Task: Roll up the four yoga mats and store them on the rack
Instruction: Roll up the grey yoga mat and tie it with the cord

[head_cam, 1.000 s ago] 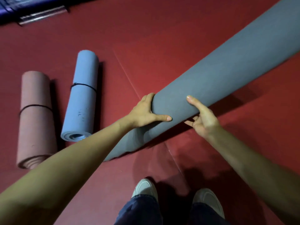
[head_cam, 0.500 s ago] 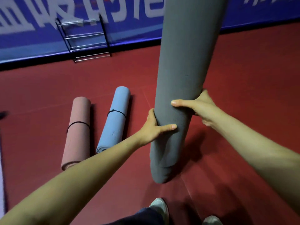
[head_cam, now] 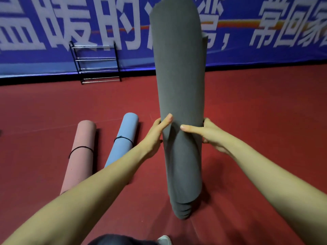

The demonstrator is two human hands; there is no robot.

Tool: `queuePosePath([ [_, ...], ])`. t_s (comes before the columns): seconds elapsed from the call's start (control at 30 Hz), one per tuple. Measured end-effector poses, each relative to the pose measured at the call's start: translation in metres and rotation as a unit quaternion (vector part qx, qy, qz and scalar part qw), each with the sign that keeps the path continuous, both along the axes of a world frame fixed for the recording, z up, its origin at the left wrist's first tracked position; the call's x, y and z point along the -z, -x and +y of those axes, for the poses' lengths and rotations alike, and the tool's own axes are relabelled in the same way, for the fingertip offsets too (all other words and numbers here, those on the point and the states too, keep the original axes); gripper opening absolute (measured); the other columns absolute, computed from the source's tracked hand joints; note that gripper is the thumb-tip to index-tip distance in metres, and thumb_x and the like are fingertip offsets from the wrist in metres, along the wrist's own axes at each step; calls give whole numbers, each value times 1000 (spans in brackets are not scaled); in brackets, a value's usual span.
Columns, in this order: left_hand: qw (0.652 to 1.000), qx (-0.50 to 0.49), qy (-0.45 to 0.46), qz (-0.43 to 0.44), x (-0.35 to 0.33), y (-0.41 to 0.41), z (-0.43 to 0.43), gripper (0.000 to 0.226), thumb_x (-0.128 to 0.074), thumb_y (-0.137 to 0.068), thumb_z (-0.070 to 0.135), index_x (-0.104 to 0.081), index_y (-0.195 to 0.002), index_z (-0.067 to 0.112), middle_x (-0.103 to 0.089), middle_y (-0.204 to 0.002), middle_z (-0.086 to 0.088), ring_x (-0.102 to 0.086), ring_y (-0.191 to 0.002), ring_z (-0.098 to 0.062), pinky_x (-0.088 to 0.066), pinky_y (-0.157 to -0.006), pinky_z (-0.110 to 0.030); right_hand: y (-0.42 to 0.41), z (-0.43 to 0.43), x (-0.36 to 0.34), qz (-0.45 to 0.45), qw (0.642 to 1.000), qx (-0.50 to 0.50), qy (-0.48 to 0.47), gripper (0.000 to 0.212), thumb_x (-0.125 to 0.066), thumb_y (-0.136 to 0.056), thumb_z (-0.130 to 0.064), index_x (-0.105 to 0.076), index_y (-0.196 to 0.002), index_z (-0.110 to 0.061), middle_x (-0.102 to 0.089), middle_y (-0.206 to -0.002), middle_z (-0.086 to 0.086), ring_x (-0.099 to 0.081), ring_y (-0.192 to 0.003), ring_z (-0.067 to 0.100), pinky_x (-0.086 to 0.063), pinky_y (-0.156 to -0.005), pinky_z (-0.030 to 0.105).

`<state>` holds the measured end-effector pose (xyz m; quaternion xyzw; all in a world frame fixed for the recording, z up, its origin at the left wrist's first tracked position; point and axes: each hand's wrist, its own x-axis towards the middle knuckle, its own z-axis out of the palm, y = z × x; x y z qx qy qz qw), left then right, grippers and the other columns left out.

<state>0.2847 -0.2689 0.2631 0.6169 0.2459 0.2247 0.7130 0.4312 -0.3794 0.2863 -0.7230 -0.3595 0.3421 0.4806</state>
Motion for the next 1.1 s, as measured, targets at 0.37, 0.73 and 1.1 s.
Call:
queuePosePath([
  [0.37, 989, -6, -50, -142, -90, -6, -15, 89, -77, -62, 54, -46, -133, 11, -63, -127, -4, -61, -115, -18, -45, -104, -42, 14, -18, -69, 0, 990, 24, -139, 122, -95, -31, -50, -38, -134, -17, -62, -123, -3, -62, -109, 12, -50, -96, 37],
  [0.73, 972, -13, -133, -192, -170, -1, -36, 85, -74, -62, 58, -45, -132, 19, -61, -125, 0, -61, -113, -14, -50, -96, -35, 20, -43, -151, -90, 974, 9, -209, 133, -95, -40, -30, -14, -145, -29, -43, -135, -9, -47, -122, 11, -44, -102, 36],
  [1.1, 976, -118, -122, -138, -221, -5, -51, 49, -51, -89, 55, -50, -124, 20, -57, -103, 11, -54, -92, -3, -39, -70, -23, 28, -53, -195, -260, 954, -25, -151, 140, -88, -36, -58, -2, -145, -44, -13, -154, -4, -24, -140, 18, -31, -112, 47],
])
